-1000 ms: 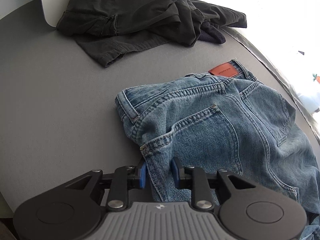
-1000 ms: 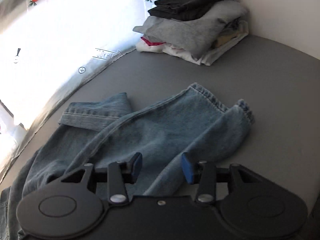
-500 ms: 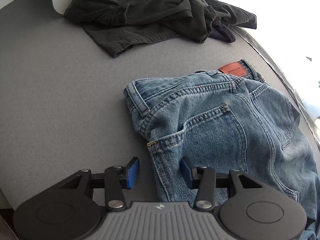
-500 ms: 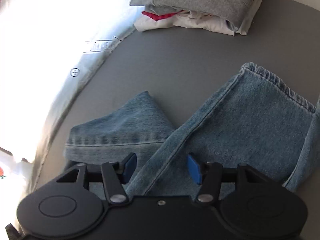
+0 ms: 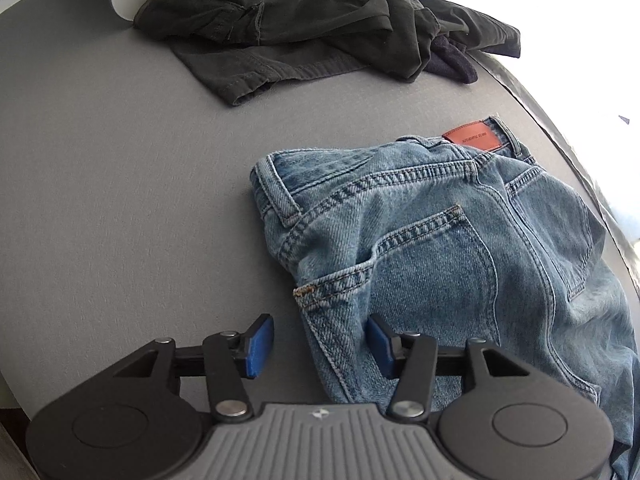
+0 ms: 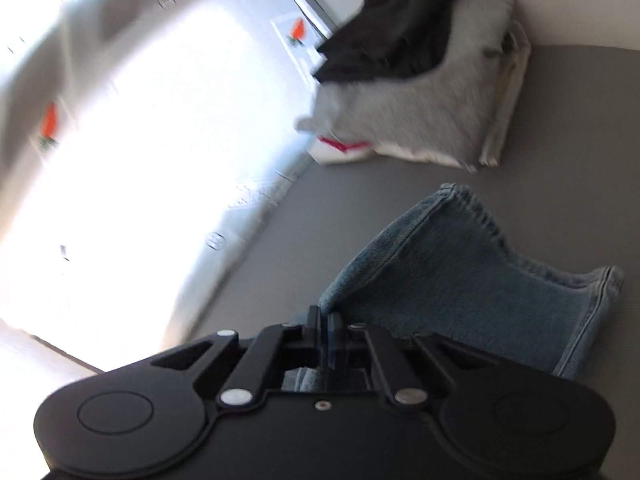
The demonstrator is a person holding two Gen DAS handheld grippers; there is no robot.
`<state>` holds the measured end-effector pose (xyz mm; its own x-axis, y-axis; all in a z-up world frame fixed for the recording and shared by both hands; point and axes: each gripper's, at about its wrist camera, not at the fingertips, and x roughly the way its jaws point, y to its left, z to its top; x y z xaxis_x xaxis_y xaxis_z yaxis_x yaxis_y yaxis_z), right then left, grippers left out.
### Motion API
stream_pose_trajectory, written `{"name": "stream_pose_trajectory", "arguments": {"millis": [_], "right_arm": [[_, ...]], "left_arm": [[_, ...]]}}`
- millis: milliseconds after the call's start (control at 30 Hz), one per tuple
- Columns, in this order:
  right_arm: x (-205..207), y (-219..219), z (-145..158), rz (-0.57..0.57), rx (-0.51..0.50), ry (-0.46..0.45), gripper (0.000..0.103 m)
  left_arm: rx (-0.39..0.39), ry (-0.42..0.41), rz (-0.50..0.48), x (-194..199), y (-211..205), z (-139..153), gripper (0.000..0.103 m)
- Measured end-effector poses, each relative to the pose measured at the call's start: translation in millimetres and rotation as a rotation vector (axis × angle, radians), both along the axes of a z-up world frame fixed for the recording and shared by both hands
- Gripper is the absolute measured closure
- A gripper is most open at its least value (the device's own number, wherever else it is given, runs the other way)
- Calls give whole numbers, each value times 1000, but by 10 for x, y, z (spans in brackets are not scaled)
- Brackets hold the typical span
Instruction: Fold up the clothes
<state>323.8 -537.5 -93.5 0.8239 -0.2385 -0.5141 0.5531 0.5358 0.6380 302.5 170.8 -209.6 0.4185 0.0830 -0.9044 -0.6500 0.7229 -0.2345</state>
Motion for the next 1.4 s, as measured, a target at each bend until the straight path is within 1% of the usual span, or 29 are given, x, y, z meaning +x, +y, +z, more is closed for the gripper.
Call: {"name": "stream_pose_trajectory", "arguments": {"millis": [67,133,167,200,233,267,300,333,400,467,500,533,567,600,633,733,833,967,1033,1067,1100,1133,1167,1200,1233,1300,1400], "right_arm": [[-347,35,310,-19,-71,-106,100],[-680,61,437,-50,-120,-179,100],[-790,69,428,-67,-142,-163,100],[-865,74,377,-84,-163,-113,100],[-909,77,288,-99,-185,-38,100],[-926,70,150,-119,-193,64,100],[-948,54,-5,-138,-178,147,99],[-983,34,-166,-150,-151,199,100],[-1119,-16,-538,-192,-57,265,100],[-1183,-26,-780,-213,-35,322,100],[-1193,-17,-826,-213,-45,342,100],[-1189,1,-822,-207,-66,354,100],[-1185,18,-817,-201,-87,367,100],[-1180,23,-797,-199,-98,369,100],[-1178,6,-766,-204,-96,358,100],[-1199,-31,-679,-214,-100,335,100],[-1240,-35,-592,-206,-101,321,100],[-1366,-71,-421,-147,-74,296,100],[-1442,-79,-348,-126,-75,301,100],[-1482,-77,-338,-119,-72,311,100],[-1513,-64,-363,-113,-72,333,100],[-1539,-45,-407,-105,-79,361,100],[-1544,-15,-463,-95,-96,406,100],[-1517,28,-529,-73,-127,472,100],[-1490,75,-591,-51,-161,529,99],[-1452,169,-684,-20,-217,605,97],[-1353,290,-636,9,-326,636,85]], "left_arm": [[-2,2,-21,8,-22,-3,44],[4,4,-47,11,-76,-8,40],[8,6,-61,13,-103,-10,40],[29,11,-73,17,-146,-8,40],[39,15,-81,25,-162,-8,40],[38,18,-81,30,-162,-8,40],[37,21,-81,34,-162,-9,40],[36,24,-81,39,-162,-9,40],[29,24,-77,39,-150,-10,39],[21,18,-71,27,-133,-14,40],[17,11,-66,18,-128,-8,42],[13,3,-62,10,-123,-2,51],[-11,-21,-63,2,-114,10,58],[-22,-39,-57,-6,-116,29,71],[-32,-56,-50,-13,-119,49,78],[16,-81,-58,-17,-179,150,88],[27,-103,-21,-54,-128,283,90],[-20,-157,25,-165,80,483,90],[-37,-177,33,-218,167,561,90],[-30,-174,28,-238,172,571,90],[-14,-163,21,-248,162,565,90],[13,-131,7,-246,127,523,89],[21,-92,0,-235,106,459,87],[16,-24,11,-221,101,345,84],[1,18,32,-235,105,259,81],[1,35,42,-257,93,216,77],[76,7,-10,-228,26,350,76]]}}
